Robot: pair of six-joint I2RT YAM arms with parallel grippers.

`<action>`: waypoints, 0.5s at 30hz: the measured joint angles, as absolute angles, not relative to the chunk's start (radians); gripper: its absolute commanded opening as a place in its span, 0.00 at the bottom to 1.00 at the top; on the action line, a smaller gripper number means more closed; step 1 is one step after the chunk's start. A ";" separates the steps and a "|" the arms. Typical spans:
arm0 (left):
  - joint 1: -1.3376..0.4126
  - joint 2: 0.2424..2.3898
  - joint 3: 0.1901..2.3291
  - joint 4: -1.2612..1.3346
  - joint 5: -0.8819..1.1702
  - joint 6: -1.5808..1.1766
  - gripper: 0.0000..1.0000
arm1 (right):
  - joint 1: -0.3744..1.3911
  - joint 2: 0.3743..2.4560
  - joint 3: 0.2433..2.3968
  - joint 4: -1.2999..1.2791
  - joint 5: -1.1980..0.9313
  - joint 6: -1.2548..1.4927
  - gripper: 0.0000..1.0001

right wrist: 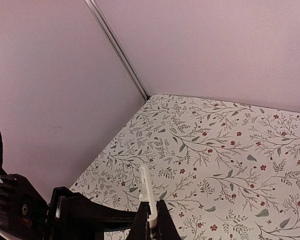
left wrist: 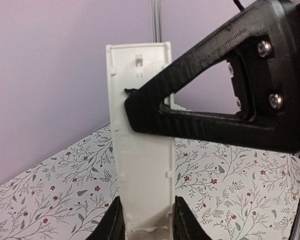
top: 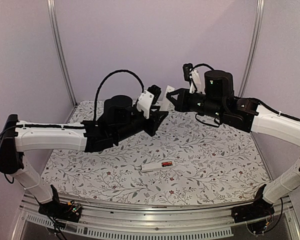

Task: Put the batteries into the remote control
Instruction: Pass from the right arm to the left

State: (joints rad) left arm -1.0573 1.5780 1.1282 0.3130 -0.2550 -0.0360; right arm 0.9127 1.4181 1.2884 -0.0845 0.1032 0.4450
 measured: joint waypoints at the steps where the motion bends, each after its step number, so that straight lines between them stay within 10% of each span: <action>1: -1.057 1.578 1.129 0.313 -0.253 -0.039 0.23 | 0.913 1.418 1.288 -0.083 0.103 0.445 0.00; 8: -1.053 1.578 1.129 0.313 -0.248 -0.050 0.02 | 0.914 1.418 1.288 -0.083 0.103 0.445 0.06; 15: -1.050 1.560 1.101 0.334 -0.184 -0.029 0.00 | 0.915 1.405 1.269 -0.038 0.042 0.408 0.92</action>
